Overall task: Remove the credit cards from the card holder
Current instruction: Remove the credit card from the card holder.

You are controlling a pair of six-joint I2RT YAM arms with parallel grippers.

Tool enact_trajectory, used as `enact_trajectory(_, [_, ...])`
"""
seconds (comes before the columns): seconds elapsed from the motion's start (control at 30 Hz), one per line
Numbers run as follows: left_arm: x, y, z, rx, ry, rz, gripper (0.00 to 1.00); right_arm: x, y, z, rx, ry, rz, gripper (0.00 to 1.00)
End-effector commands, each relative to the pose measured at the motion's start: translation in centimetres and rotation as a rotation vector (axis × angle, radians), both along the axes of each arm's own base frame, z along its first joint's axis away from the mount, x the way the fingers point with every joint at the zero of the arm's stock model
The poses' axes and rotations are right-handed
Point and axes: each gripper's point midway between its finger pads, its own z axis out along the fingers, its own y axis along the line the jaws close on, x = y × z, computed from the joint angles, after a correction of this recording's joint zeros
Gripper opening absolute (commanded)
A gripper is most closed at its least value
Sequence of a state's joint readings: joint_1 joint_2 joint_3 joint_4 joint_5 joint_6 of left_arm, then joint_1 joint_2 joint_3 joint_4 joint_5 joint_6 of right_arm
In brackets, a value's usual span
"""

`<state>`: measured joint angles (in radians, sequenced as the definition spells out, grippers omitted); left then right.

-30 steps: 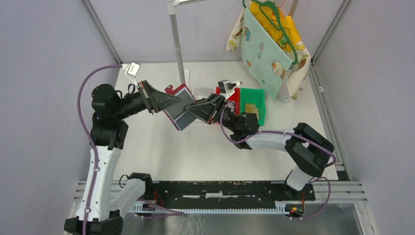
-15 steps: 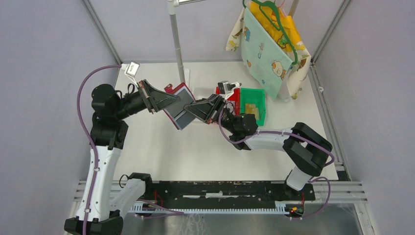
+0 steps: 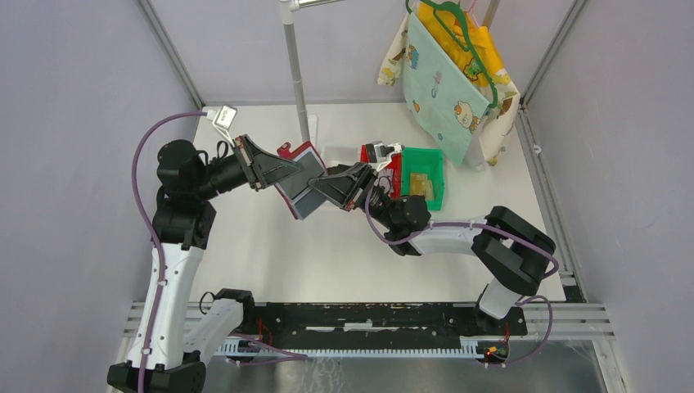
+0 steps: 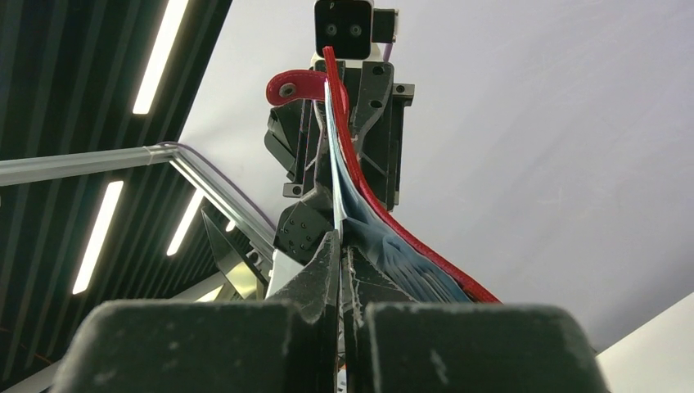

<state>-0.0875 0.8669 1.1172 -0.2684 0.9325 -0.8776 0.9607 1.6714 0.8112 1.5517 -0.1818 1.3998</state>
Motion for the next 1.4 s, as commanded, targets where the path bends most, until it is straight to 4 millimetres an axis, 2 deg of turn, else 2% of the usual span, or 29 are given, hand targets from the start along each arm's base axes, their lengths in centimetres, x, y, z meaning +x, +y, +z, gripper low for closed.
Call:
enact_trajectory(0.0, [-0.5, 0.1, 3.1, -0.031, -0.117, 0.015, 0.02, -3.1, -4.5, 4.4, 0.241, -0.171, -0.008, 0.0])
enact_trajectory(0.43, [-0.5, 0.4, 4.2, -0.029, -0.145, 0.049, 0.02, -2.8, -4.8, 4.5, 0.251, -0.159, -0.038, 0.0])
enact_trajectory(0.53, [-0.4, 0.4, 4.1, -0.028, -0.142, 0.047, 0.09, -3.0, -4.7, 4.5, 0.254, -0.159, -0.035, 0.0])
enact_trajectory(0.7, [-0.5, 0.2, 3.4, -0.033, -0.119, 0.026, 0.11, -3.0, -4.6, 4.8, 0.265, -0.162, -0.032, 0.0])
enact_trajectory(0.83, [-0.7, 0.2, 3.8, -0.037, -0.135, 0.024, 0.12, -3.0, -4.6, 4.7, 0.263, -0.161, -0.032, 0.0])
enact_trajectory(0.97, [-0.8, 0.1, 4.0, -0.041, -0.145, 0.016, 0.22, -3.0, -4.7, 4.5, 0.263, -0.154, -0.037, 0.0])
enact_trajectory(1.1, [-0.7, 0.1, 3.8, -0.042, -0.14, 0.016, 0.23, -3.1, -4.5, 4.7, 0.263, -0.161, -0.033, 0.0])
enact_trajectory(1.17, [-0.7, 0.1, 3.8, -0.04, -0.142, 0.016, 0.22, -3.1, -4.5, 4.6, 0.265, -0.158, -0.033, 0.0])
enact_trajectory(1.3, [-0.9, 0.2, 4.0, -0.033, -0.164, 0.026, 0.08, -3.2, -4.5, 4.5, 0.267, -0.158, -0.032, 0.0])
enact_trajectory(1.37, [-0.8, 0.3, 4.1, -0.027, -0.171, 0.035, 0.05, -3.3, -4.7, 4.4, 0.27, -0.158, -0.033, 0.0])
